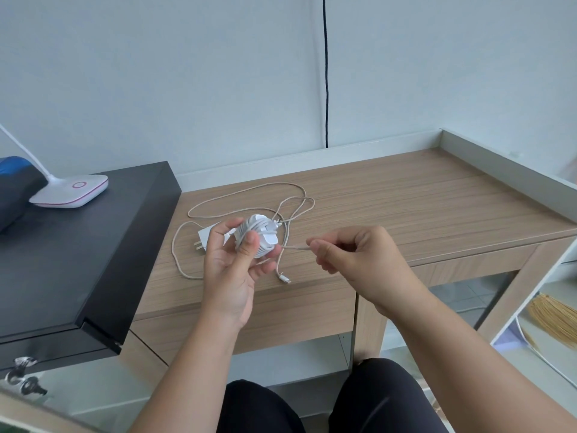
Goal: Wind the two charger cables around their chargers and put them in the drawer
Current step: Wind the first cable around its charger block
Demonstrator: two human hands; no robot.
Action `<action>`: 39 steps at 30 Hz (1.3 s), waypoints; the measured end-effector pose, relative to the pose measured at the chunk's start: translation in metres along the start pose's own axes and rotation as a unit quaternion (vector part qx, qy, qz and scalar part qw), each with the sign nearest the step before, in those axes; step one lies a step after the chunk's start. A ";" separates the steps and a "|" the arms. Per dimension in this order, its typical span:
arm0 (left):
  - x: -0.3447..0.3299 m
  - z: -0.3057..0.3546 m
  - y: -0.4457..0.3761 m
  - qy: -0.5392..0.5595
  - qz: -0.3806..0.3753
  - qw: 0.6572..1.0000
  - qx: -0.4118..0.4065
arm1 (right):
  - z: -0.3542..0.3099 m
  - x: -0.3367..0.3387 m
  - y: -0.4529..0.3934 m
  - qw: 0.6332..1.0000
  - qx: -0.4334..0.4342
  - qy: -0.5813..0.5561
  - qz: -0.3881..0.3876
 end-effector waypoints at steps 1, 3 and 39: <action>0.000 0.000 0.000 -0.012 -0.007 1.000 0.002 | -0.003 0.002 0.000 1.000 0.004 -0.021 0.008; -0.001 -0.003 0.002 -0.039 -0.020 0.999 0.013 | -0.008 0.006 -0.003 0.997 0.016 -0.065 0.027; -0.011 -0.022 0.013 -0.310 -0.045 0.946 0.085 | -0.001 0.002 -0.021 0.985 0.125 0.086 -0.081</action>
Point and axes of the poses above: each hand's wrist, its own y-axis away from the middle knuckle, its own x-axis out of the back of the hand, z = x × y, the point moved 6 cm from there along -y, towards the middle knuckle, and after that the axes turned 13 degrees about y, right-handed, at the moved point
